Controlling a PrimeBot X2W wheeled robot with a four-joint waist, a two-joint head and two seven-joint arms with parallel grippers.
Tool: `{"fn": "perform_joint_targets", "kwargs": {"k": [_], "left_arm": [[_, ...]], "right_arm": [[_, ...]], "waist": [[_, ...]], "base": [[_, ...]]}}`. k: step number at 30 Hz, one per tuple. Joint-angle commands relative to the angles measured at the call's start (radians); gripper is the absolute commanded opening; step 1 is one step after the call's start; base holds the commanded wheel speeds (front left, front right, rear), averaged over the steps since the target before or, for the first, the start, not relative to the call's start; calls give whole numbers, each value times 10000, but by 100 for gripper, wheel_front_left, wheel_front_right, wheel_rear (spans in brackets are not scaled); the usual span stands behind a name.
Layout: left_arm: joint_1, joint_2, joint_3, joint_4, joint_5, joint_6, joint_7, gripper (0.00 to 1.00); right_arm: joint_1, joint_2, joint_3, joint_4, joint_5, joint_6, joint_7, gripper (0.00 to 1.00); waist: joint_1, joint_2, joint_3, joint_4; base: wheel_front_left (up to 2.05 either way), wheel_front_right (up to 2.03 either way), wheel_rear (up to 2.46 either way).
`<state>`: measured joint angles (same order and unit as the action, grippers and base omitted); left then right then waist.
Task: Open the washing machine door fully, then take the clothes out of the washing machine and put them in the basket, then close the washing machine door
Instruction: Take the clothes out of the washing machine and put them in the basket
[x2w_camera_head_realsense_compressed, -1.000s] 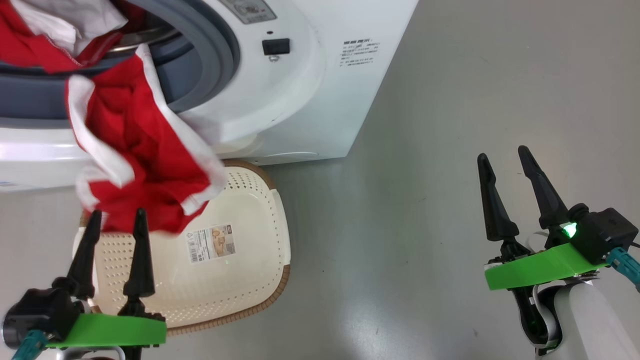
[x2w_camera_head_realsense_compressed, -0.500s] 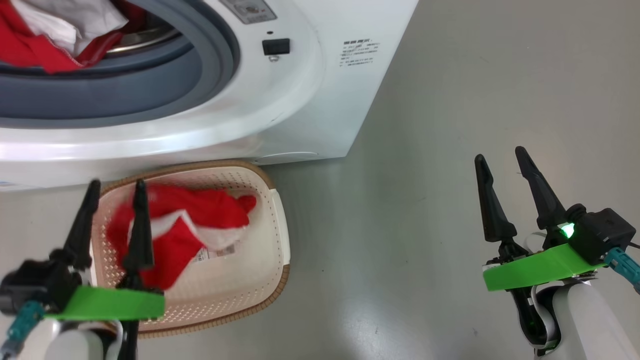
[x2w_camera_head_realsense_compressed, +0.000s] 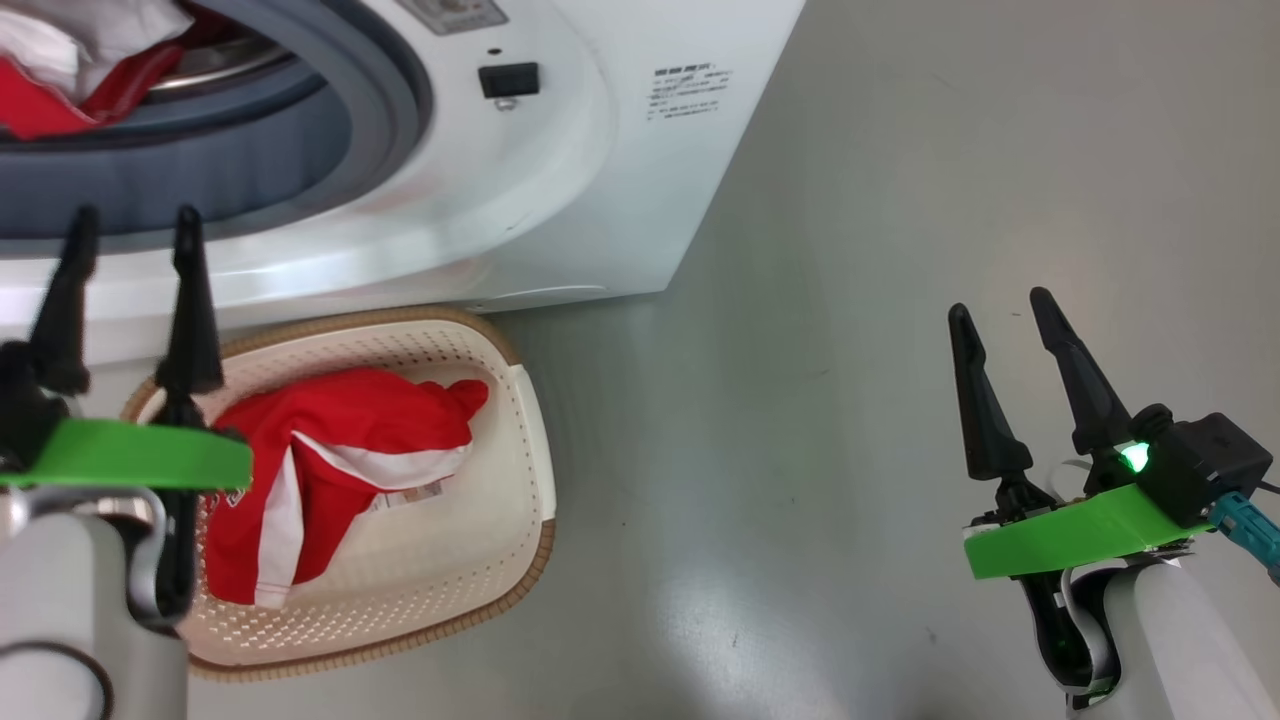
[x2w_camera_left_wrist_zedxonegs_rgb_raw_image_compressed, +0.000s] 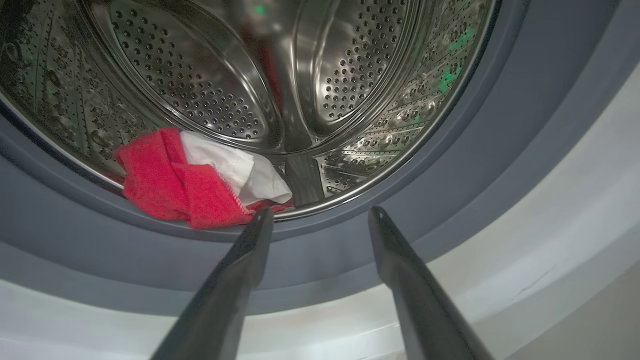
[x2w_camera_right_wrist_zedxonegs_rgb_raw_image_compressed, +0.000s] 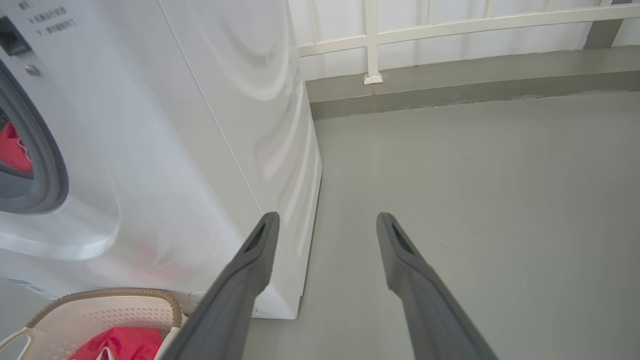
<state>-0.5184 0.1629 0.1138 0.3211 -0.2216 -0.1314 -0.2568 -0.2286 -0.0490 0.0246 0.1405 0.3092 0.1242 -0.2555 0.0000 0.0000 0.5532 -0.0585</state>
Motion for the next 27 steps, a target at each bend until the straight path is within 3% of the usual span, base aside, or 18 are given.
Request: {"fn": "perform_joint_targets", "kwargs": {"k": [1,27], "left_arm": [[-143,415,349,-119,-45,8,-49,100],[34,410,553,123,61,8,-49,100]], "right_arm": [[-8,-12,288,-271,169,65,-63,100],[179,-12,238,-260,220,65,-63,100]], "waist": [[0,0,78,-76],[0,0,-457,-308]], "base": [[0,0,0],[0,0,0]]}}
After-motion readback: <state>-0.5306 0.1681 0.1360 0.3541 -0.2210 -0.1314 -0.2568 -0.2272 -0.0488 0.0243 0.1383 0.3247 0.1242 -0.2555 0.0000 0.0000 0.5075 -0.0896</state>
